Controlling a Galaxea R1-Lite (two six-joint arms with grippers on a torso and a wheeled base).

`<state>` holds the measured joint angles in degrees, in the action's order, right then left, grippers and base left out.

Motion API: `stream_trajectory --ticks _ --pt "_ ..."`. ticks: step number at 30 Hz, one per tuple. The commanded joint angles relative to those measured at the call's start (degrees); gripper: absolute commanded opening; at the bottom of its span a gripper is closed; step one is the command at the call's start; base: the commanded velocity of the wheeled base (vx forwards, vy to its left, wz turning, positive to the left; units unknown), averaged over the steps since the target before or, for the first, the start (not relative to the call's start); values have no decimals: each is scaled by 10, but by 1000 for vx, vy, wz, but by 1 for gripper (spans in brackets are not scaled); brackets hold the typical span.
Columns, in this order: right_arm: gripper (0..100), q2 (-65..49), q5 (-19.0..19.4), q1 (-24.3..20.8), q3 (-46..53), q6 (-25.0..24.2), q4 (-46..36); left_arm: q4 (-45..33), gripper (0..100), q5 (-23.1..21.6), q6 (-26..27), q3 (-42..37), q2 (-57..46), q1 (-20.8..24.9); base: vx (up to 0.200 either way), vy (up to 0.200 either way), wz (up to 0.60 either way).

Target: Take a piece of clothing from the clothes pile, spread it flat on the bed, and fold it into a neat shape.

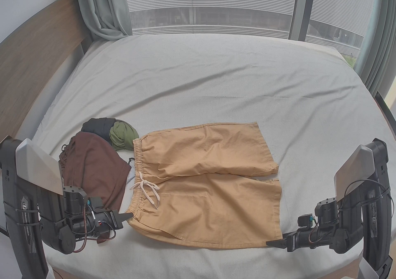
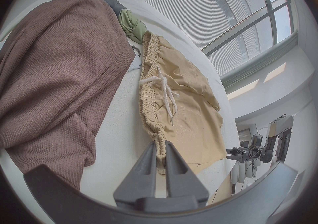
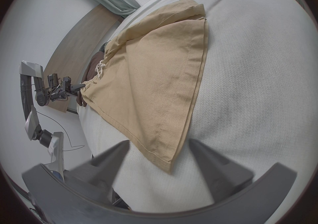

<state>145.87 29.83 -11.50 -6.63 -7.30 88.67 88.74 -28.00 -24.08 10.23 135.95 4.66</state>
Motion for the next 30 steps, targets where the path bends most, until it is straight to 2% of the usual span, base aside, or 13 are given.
stream_trajectory --ticks 1,12,18,26,30 --pt "0 4 1 0 0 0 0 1 0 1 0 1 6 -1 0 0 0" --pt "0 -26 -1 2 29 0 -1 1 0 -4 -6 -2 -8 -7 0 0 0" --pt "0 -48 -2 0 50 2 -2 0 0 -43 1 -39 -15 -8 0 0 0" --pt "0 -48 -2 -2 66 4 -3 -2 0 -57 62 -69 -2 -26 0 0 0" --pt "0 -48 -2 -1 66 4 -2 -2 0 -67 71 -78 -2 -31 0 0 0"
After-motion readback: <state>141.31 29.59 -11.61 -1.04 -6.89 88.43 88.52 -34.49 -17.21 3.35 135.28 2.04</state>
